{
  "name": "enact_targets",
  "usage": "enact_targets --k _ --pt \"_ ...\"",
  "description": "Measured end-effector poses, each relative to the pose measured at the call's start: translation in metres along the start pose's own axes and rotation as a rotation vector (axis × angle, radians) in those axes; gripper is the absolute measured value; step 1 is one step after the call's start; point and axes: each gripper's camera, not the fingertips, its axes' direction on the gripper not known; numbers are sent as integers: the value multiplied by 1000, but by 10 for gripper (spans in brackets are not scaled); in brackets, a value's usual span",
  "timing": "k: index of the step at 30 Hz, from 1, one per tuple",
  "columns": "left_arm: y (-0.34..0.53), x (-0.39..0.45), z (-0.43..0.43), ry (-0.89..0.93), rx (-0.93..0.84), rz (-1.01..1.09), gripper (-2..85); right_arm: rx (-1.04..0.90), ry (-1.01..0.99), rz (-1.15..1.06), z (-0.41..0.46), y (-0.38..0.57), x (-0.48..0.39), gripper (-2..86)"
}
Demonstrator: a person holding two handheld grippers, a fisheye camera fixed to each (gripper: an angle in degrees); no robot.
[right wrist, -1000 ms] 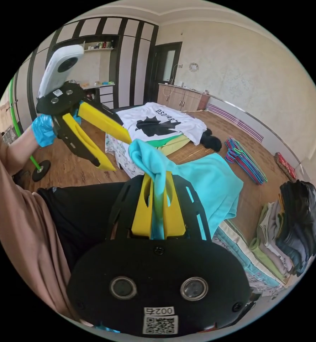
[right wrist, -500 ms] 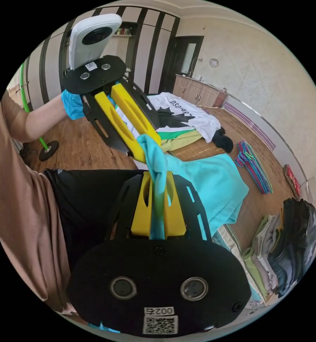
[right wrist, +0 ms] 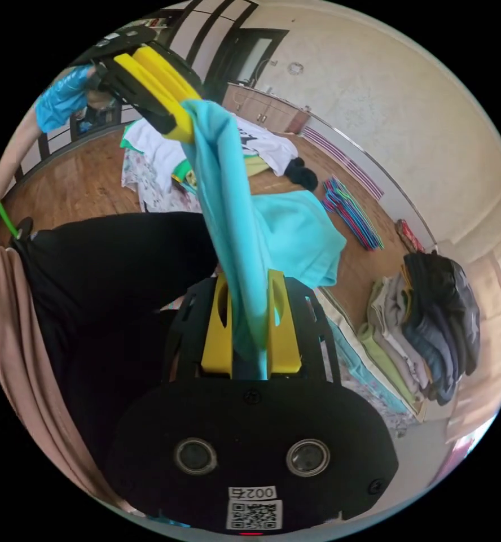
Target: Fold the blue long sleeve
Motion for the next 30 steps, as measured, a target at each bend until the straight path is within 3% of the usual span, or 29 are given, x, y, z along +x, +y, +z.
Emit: enact_targets --k 10,19,30 --pt "5 10 -22 -9 3 -90 40 53 104 99 -26 22 10 60" --pt "7 23 -40 30 15 -111 39 69 68 147 -45 43 21 60" --pt "7 28 -40 30 -30 -142 37 -22 70 193 -21 79 17 60"
